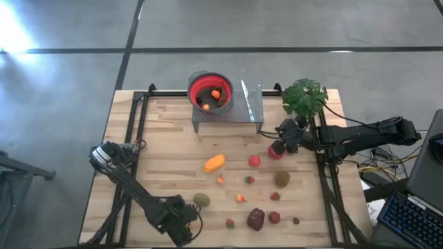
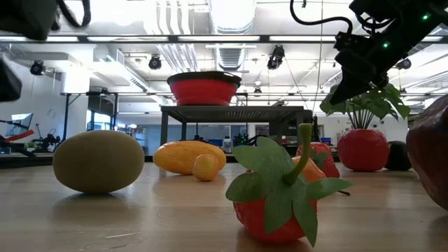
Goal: Pick & Place Fruit
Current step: Put the bottom left yellow pear into the red strainer bowl on the shelf
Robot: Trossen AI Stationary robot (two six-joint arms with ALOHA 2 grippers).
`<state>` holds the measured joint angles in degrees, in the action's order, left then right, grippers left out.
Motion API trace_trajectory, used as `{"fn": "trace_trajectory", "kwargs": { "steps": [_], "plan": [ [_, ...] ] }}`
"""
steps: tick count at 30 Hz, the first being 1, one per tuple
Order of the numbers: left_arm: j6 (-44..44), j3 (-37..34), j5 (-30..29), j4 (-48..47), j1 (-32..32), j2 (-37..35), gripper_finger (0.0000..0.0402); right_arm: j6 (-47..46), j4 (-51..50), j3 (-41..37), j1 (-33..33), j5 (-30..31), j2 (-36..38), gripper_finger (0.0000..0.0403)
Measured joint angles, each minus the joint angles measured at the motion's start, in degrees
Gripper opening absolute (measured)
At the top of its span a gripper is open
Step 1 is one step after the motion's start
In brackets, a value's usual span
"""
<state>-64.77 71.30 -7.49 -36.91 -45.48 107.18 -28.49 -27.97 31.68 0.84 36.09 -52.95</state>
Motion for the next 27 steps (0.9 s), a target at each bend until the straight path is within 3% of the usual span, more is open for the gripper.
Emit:
{"fn": "trace_trajectory", "kwargs": {
  "steps": [15, 27],
  "plan": [
    [-0.9, -2.7, -0.9, 1.9, -0.1, -0.1, 0.0285, 0.0, 0.0, 0.0, 0.0, 0.0, 0.0, 0.0008],
    [0.5, -3.3, -1.9, 1.1, -0.1, -0.1, 0.0204, 0.0, 0.0, 0.0, 0.0, 0.0, 0.0, 0.0008]
  ]
}}
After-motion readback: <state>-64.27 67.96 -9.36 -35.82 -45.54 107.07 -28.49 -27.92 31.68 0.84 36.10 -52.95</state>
